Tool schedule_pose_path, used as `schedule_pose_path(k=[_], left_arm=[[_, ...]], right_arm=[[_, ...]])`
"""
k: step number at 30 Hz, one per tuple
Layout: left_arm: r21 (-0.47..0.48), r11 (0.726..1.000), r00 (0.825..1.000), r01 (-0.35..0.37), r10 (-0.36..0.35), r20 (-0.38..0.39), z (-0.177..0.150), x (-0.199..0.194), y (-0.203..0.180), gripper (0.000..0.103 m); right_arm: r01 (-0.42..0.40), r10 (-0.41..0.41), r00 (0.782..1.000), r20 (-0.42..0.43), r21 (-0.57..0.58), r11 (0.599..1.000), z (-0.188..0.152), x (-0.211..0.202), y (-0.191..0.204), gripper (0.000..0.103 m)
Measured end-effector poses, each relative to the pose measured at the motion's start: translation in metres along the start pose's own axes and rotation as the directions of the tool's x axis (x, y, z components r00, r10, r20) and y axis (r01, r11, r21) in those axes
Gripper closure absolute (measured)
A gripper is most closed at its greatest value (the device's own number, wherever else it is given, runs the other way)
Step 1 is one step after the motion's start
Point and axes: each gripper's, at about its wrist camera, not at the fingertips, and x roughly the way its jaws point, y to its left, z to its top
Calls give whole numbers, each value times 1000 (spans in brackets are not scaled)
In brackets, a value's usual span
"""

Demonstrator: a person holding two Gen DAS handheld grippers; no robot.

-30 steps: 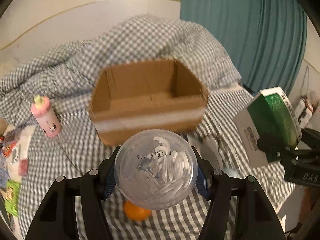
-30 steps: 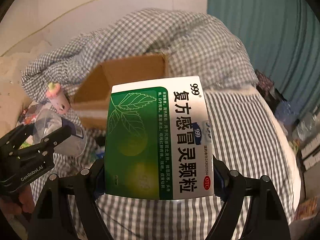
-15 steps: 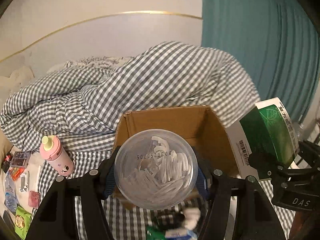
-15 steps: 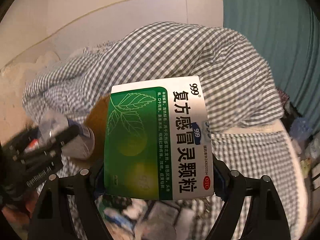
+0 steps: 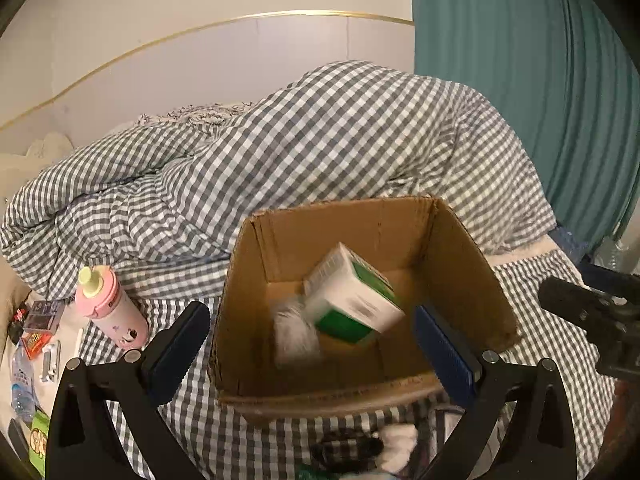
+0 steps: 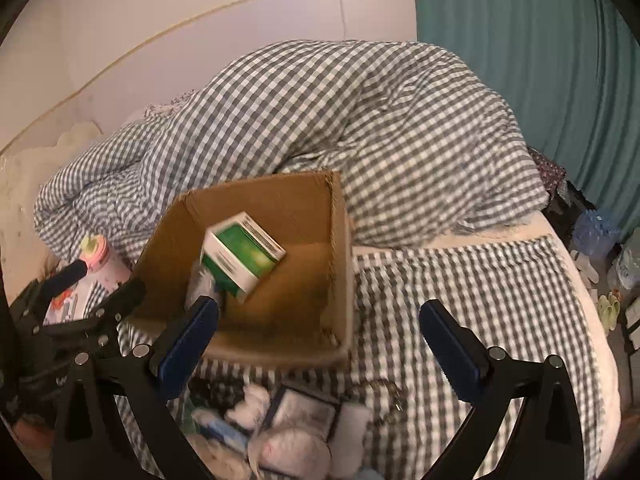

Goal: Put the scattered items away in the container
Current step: 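Grasp the brown tape roll with the right tool while the left grasps the orange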

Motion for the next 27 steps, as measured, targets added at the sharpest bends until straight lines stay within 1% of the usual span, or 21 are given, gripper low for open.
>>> schedule_pose_path(k=[3,6,8,12,15,17,20,22,23,27], left_arm=[[16,1000,1000,10,-10,-7,-15,-19,-1,0],[29,999,999,21,-20,-28,-37,-34,1,0],[29,999,998,31,-30,-50,-58,-41,4,0],[11,999,992,53,-52,-115,-113,-41,11,0],[31,997,984,74,-68,-162,-156,-38,10,0],[59,995,980,86,-74,-183,-179,-35,7,0],[102,990,976,95,-72,-207,-203,-28,3,0],[115,988,975,102,-76,-210,-211,-23,2,0],[112,987,974,117,-92,-208,-213,-21,2,0],[107,981,961,161,-131,-242,-218,-8,2,0]], right_arm=[[-5,5,1000,-15,-10,1000,-20,-21,-2,2],[3,-4,999,-49,-35,999,-46,-28,-1,2],[18,-20,996,-92,-27,999,-70,-22,-1,2],[2,-3,983,-184,-4,1000,-115,-4,3,2],[20,-24,973,-231,-16,1000,-139,8,7,2],[11,-11,970,-244,0,1000,-148,14,7,2],[-6,13,964,-267,28,1000,-154,24,8,2],[-7,14,962,-272,28,1000,-151,30,11,2],[-7,14,962,-271,27,1000,-150,32,12,2],[-23,32,959,-281,36,999,-149,43,12,2]])
